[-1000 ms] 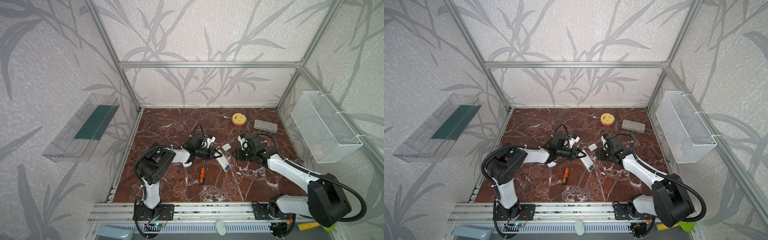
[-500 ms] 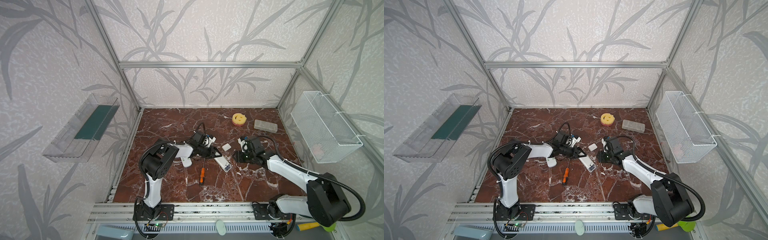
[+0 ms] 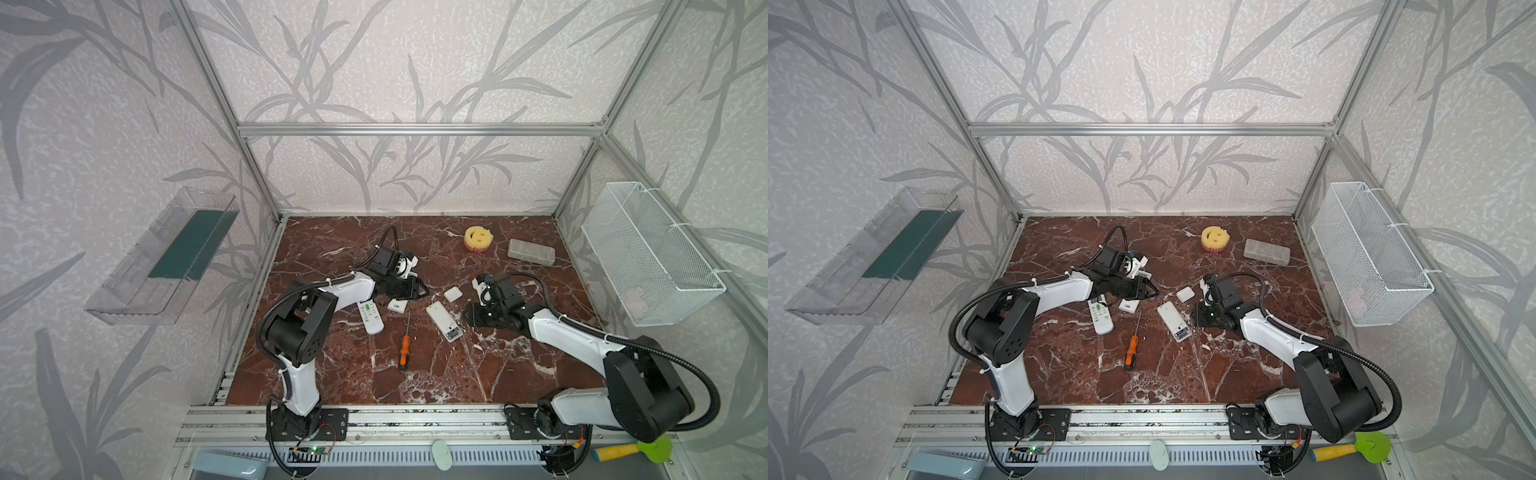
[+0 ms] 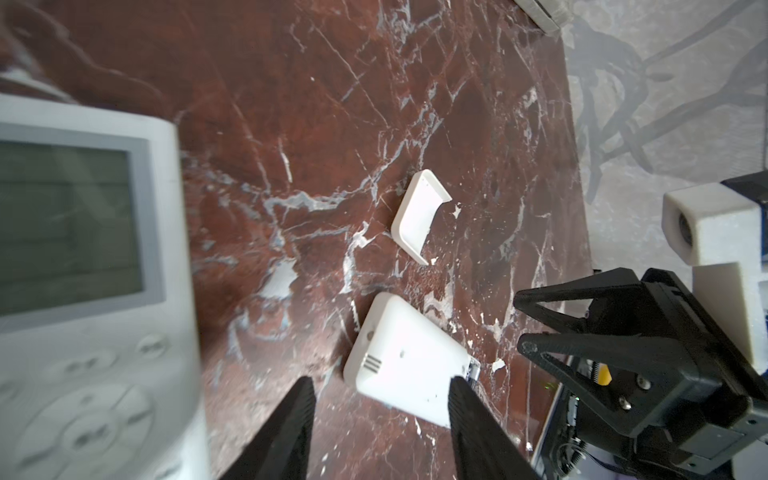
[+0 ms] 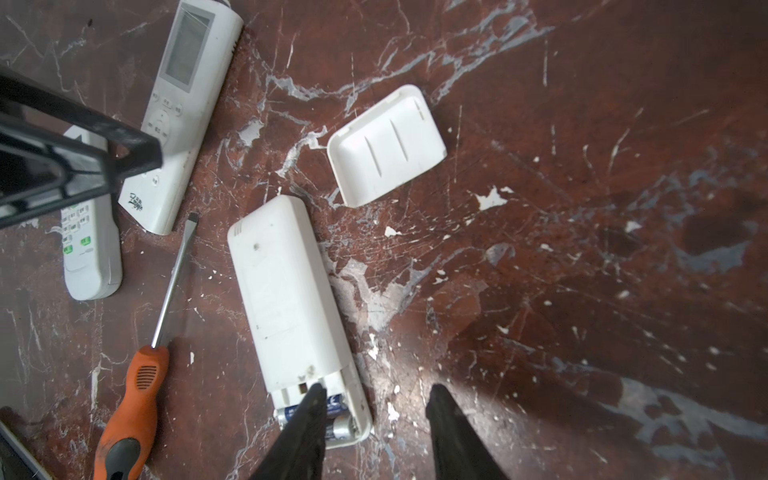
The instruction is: Unload the batteries from the remote control
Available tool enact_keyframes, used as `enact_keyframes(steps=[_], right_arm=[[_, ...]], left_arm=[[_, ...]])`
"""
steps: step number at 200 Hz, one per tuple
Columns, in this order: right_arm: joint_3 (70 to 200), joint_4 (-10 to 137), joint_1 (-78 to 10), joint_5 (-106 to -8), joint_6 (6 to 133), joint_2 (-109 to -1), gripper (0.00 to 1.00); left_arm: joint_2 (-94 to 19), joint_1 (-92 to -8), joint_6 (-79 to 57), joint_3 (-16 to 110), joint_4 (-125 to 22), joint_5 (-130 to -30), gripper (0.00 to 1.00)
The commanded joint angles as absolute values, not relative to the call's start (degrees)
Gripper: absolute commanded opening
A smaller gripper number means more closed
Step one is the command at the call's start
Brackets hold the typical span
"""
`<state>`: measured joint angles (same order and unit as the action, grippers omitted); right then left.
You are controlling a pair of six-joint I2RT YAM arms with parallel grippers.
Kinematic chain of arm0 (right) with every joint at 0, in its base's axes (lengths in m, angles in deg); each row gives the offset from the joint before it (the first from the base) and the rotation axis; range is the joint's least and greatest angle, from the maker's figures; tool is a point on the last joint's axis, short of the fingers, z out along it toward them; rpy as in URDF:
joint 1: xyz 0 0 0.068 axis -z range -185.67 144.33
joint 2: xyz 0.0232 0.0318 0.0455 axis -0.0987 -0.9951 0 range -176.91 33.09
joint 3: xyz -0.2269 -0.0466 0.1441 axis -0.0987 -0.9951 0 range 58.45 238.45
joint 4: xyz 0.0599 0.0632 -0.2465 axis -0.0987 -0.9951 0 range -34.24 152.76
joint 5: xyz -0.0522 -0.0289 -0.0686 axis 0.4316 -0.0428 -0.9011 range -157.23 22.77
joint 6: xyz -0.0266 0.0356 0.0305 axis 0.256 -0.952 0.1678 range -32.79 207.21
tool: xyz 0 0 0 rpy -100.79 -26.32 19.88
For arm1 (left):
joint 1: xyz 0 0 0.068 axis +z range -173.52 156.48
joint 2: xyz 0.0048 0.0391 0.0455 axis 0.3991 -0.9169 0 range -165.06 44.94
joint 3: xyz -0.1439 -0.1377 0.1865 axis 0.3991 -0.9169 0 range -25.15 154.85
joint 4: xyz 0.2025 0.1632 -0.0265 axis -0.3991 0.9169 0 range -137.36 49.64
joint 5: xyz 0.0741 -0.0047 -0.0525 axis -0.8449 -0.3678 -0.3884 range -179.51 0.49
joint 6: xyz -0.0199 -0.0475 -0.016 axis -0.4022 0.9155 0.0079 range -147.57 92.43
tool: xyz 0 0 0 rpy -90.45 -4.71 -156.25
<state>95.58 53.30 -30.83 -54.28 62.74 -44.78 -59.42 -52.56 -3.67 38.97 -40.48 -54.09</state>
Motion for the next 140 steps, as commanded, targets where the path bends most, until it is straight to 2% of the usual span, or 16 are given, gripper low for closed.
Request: enact_keyframes(steps=[1,54,91,140], right_arm=[[94.1,54.3,-31.5,-54.0,62.0,-45.1,0.42],[92.3,56.4,-32.5,-54.1,60.9,-45.8,0.4],[92.4,57.6,-32.8,-53.6,60.4,-47.4,0.4],[93.4,57.1,-34.5,-53.9,60.4,-47.0,0.39]], left_arm=[[-50.7,-54.7,-10.8,37.7,-27.0,-66.3,0.53],[-33.8,-67.5,-4.5,25.9,-17.4,-86.3,0.62],[-30.9,-75.6,3.9,20.3,-21.5,-89.2,0.65],[-36.6,-80.3,7.9,16.0,-30.2,-88.7,0.66]])
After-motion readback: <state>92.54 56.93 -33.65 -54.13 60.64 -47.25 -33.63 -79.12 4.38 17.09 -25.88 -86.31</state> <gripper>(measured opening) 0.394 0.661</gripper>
